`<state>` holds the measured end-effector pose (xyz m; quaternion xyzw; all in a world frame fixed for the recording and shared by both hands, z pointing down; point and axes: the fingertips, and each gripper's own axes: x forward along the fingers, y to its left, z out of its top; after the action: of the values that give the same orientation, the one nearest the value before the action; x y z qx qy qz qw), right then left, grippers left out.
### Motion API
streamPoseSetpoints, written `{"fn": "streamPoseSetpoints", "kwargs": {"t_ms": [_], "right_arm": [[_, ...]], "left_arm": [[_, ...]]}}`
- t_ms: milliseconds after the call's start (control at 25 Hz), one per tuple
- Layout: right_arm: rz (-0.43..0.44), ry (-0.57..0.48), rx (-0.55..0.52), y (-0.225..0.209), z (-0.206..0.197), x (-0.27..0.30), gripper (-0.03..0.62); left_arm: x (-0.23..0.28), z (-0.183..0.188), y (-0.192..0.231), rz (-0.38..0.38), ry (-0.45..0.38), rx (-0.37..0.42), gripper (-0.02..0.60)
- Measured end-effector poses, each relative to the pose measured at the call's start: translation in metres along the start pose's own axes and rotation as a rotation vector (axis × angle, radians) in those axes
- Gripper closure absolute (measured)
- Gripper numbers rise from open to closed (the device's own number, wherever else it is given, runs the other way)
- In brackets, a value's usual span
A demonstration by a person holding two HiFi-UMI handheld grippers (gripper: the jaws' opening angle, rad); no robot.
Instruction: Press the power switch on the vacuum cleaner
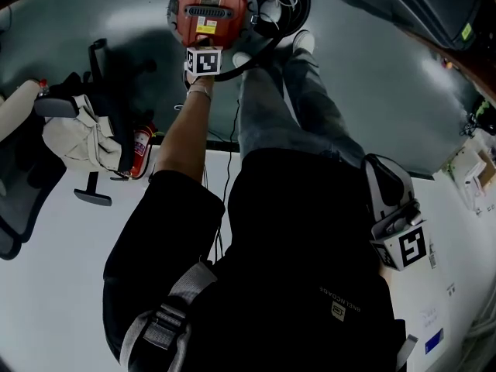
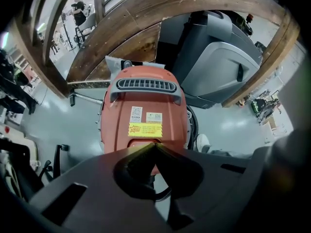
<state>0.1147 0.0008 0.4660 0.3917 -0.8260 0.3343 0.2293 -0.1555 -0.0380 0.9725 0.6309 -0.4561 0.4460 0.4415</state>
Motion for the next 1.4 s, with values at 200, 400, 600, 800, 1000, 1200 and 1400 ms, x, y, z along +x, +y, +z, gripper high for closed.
{"fn": "streamPoseSetpoints", "kwargs": {"t_ms": [200, 400, 600, 800, 1000, 1200, 1400], "right_arm": [[-0.006, 0.0, 0.02, -0.001, 0.001, 0.008, 0.565], [-0.004, 0.011, 0.029, -0.003, -0.005, 0.009, 0.565], [0.01, 0.021, 0.033, -0.004, -0.012, 0.007, 0.565], [0.022, -0.013, 0.094, -0.001, -0.008, 0.008, 0.565], [0.025, -0.01, 0.068, 0.0, -0.012, -0.002, 0.565], [0.024, -0.035, 0.062, -0.001, -0.009, -0.014, 0.565], [0.033, -0.085, 0.07, 0.002, 0.005, -0.027, 0.565]], "left_arm": [[0.008, -0.002, -0.002, -0.007, -0.004, 0.02, 0.566], [0.011, -0.001, -0.003, -0.033, 0.027, -0.008, 0.566], [0.015, -0.002, -0.004, -0.033, 0.007, -0.015, 0.566], [0.015, 0.001, -0.003, -0.067, 0.034, -0.024, 0.568], [0.004, 0.004, -0.001, -0.074, 0.08, -0.011, 0.568], [-0.01, 0.003, -0.011, -0.067, 0.087, -0.016, 0.568], [-0.032, -0.001, -0.027, -0.081, 0.068, -0.012, 0.568]]}}
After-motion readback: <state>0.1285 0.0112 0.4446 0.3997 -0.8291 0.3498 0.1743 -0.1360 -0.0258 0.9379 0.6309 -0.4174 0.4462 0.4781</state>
